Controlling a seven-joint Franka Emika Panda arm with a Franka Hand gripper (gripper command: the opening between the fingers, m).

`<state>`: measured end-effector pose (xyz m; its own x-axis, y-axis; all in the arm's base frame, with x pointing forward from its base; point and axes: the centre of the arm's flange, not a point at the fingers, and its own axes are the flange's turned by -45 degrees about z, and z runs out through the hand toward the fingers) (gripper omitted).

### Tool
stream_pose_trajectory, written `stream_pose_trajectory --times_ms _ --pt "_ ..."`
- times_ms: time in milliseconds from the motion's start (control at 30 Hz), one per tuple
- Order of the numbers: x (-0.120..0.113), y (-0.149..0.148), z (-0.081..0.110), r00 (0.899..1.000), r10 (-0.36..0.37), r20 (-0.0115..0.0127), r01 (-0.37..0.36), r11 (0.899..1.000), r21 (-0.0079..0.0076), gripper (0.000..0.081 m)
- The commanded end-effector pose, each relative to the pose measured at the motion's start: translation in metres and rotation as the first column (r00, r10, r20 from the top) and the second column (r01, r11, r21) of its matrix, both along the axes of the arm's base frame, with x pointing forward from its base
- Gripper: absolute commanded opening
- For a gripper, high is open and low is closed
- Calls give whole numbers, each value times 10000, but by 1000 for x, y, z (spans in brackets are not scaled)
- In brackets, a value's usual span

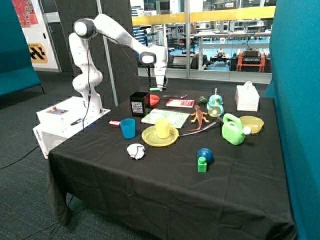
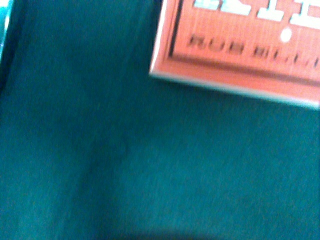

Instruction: Put a highlighter on each book

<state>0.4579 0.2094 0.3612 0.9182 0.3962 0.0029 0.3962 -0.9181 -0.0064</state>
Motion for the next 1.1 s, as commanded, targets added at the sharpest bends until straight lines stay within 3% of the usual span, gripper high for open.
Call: stream_pose_trajectory --times_ms 0,400,1067 --pt "43 4 7 9998 -189 -1 189 9998 -71 0" --pt "78 12 -6 9995 -312 -1 312 9995 -71 0" --pt "114 30 -51 9979 -650 -1 650 9979 -71 0"
